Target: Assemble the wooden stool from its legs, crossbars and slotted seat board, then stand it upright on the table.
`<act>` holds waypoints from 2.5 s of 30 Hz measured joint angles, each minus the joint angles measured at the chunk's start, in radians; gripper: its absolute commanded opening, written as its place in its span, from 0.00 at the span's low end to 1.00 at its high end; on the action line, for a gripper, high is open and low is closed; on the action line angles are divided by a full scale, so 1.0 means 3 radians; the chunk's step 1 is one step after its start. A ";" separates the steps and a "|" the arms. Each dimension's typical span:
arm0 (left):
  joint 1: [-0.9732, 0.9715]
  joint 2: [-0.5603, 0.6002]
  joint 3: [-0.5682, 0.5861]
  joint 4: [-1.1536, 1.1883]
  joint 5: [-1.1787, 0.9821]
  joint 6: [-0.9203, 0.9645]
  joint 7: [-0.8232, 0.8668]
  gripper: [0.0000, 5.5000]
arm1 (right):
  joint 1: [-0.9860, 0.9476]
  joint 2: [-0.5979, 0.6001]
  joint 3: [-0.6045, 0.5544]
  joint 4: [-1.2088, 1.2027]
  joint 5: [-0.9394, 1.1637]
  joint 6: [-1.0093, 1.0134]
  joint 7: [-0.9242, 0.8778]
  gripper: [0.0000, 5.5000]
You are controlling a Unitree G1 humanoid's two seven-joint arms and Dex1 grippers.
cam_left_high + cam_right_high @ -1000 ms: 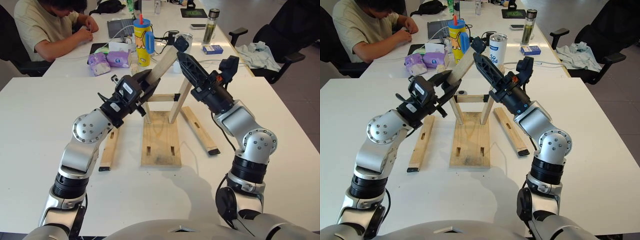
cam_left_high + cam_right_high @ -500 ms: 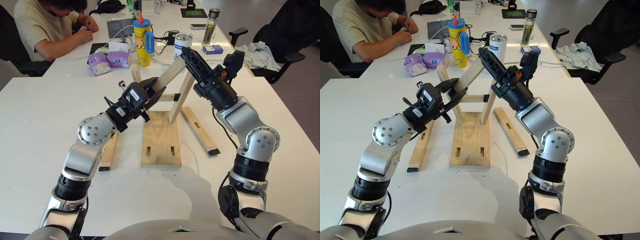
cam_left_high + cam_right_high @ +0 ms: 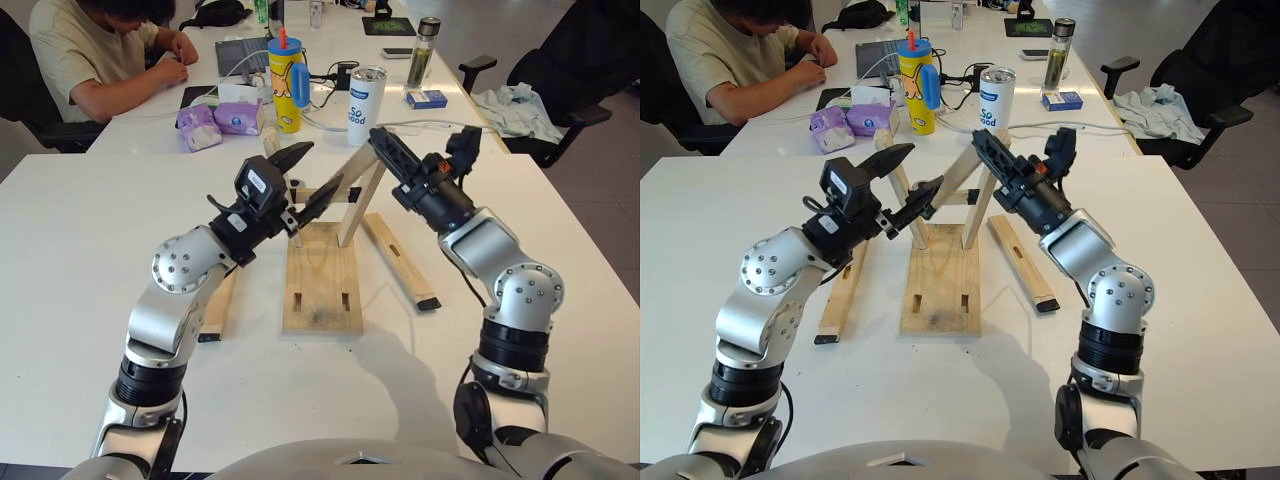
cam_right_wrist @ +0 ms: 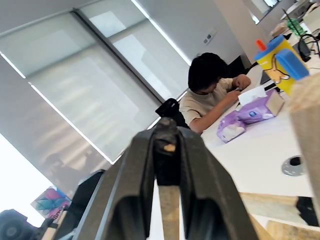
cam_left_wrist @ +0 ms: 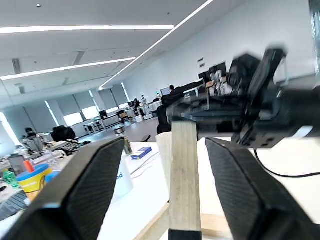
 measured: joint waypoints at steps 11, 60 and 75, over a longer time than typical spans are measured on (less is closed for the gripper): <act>0.0211 -0.0038 0.0156 -0.0056 -0.0084 0.0076 0.0200 0.62 | 0.0494 -0.0749 -0.0079 0.0362 -0.1139 -0.0387 0.0455 0.09; 0.0197 -0.0021 0.0043 0.0139 0.0013 0.0049 0.0141 0.62 | 0.0703 -0.0386 0.0750 0.0845 -0.3259 -0.1988 0.0956 0.08; 0.0198 -0.0022 0.0068 0.0191 0.0016 0.0009 0.0155 0.62 | 0.0887 -0.0324 0.0671 0.0821 -0.3176 -0.2204 0.1038 0.08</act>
